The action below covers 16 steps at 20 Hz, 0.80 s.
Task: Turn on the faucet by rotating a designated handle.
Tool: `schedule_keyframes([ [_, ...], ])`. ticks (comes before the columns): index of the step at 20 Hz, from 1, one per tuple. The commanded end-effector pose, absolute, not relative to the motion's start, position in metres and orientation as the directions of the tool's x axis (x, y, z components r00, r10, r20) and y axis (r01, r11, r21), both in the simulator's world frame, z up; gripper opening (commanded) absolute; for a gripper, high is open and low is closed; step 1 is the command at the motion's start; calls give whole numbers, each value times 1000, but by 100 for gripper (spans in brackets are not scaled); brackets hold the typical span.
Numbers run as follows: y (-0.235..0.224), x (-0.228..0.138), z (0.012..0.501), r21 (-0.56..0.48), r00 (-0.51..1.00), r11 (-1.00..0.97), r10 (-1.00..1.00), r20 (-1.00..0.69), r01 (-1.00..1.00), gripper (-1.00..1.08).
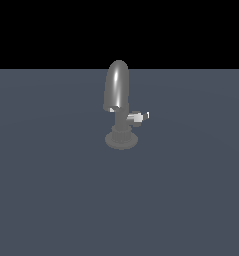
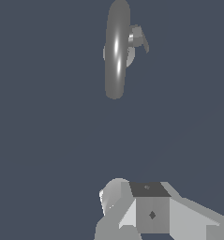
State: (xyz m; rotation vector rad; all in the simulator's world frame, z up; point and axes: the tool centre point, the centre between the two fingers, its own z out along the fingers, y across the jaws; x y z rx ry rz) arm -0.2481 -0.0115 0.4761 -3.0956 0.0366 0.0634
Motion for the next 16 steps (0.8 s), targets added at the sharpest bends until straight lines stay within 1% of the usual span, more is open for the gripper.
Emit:
schedule_keyframes([
  [1, -11, -248, 476, -45, 999, -999, -23, -41, -25, -100],
  [9, -9, -241, 476, -54, 997, -997, -44, -66, -48, -100],
  [16, -4, -221, 477, -77, 987, -991, -97, -130, -107, -100],
])
